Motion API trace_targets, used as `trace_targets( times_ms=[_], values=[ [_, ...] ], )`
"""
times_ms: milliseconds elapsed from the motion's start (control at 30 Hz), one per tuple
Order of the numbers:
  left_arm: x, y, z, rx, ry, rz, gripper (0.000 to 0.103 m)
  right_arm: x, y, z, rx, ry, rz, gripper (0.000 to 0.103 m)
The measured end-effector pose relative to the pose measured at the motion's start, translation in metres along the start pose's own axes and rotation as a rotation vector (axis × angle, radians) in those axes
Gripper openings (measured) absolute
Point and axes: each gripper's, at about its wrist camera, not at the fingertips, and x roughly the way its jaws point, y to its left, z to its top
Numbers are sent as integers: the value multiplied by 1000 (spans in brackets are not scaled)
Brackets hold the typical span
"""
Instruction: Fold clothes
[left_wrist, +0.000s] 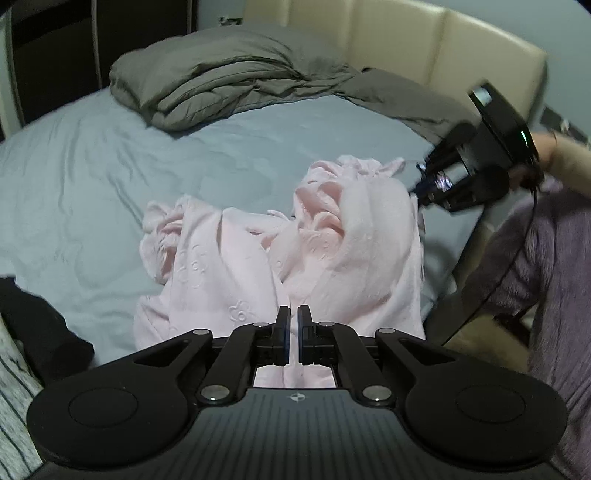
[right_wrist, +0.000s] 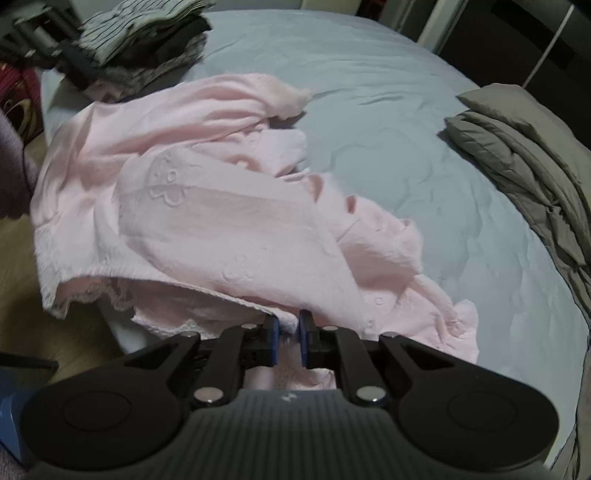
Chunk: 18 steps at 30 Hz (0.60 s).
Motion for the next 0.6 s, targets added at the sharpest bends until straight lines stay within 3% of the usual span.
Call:
trace_targets(
  times_ms=[100, 167, 200, 367, 600],
  values=[
    [9, -21, -6, 94, 41, -25, 20, 0, -4, 3, 27, -10, -26, 12],
    [15, -35, -11, 156, 69, -41, 49, 1, -6, 6, 39, -12, -35, 12],
    [18, -42, -13, 188, 82, -49, 52, 2, -6, 7, 43, -11, -39, 12],
    [37, -75, -25, 338, 161, -86, 60, 7, -7, 12, 47, -5, -42, 12],
    [74, -107, -48, 490, 264, -94, 60, 11, -7, 12, 46, 7, -40, 12]
  ],
)
